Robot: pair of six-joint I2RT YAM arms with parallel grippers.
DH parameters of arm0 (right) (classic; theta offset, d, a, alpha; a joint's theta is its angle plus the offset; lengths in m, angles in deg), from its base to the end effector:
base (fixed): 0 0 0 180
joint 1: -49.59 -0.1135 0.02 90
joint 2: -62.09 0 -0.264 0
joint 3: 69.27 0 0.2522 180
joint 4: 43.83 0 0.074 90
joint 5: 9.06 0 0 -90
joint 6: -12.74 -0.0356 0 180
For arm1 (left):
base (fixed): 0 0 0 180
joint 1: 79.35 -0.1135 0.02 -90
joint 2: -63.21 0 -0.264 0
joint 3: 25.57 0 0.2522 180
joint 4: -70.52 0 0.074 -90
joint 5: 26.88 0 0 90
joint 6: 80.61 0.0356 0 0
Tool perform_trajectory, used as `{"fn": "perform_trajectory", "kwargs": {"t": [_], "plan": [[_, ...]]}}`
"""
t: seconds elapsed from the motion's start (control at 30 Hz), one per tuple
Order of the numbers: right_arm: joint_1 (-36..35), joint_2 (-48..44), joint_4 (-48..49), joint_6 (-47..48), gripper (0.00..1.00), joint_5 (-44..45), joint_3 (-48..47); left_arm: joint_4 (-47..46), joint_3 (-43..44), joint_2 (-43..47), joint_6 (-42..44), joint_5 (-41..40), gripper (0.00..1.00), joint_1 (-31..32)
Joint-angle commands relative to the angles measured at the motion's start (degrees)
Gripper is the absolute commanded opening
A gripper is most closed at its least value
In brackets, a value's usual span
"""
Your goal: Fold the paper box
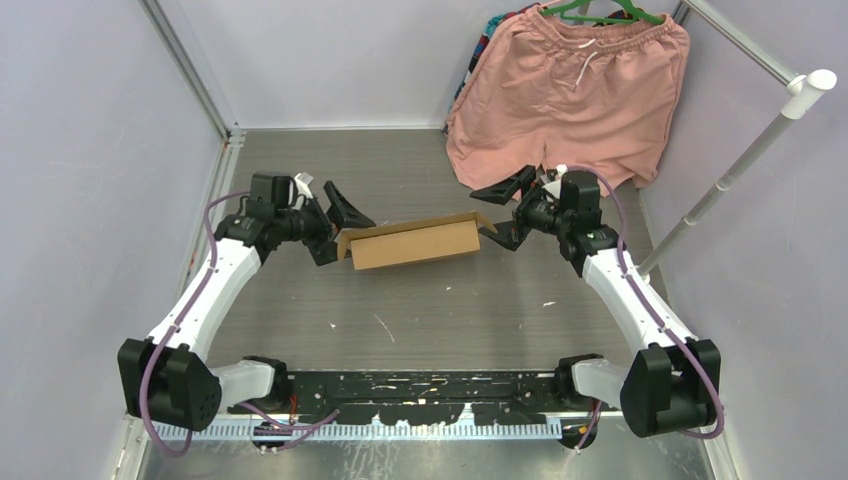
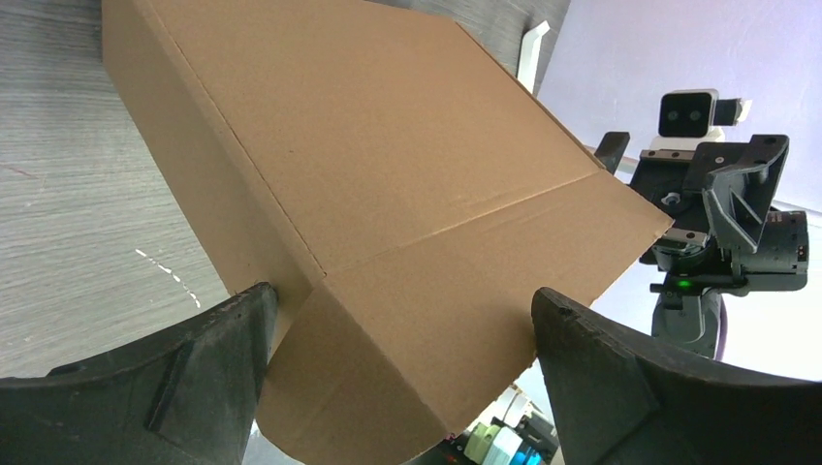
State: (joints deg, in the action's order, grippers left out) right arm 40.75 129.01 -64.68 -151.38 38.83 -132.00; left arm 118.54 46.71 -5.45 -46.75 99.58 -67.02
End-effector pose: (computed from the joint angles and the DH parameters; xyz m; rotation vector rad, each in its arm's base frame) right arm 0.2523 0.0634 0.2954 0.7429 2.1736 1.5842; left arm 0.2387 -0.0738 0.3035 -0.6181 2.4749 -1.2856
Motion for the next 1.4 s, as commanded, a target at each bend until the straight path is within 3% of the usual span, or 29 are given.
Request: {"fn": "perform_trajectory", "kwargs": {"t": [0.0,0.77,1.37], "plan": [[-2.93,-0.34,3.88,-5.55,1.0,-10.89,0.94,-7.32,4.42,-0.49,-5.15,13.92,1.0,1.75],[-2.91,3.83,8.04,-5.13,1.0,-11.31,3.61,-7.75,6.76,-5.69,-6.42,15.38,1.0,0.24],[-1.33,11.39,10.92,-4.31,1.0,-12.99,0.09,-10.14,8.5,-10.34,-6.08,17.7,1.0,-1.83]]}}
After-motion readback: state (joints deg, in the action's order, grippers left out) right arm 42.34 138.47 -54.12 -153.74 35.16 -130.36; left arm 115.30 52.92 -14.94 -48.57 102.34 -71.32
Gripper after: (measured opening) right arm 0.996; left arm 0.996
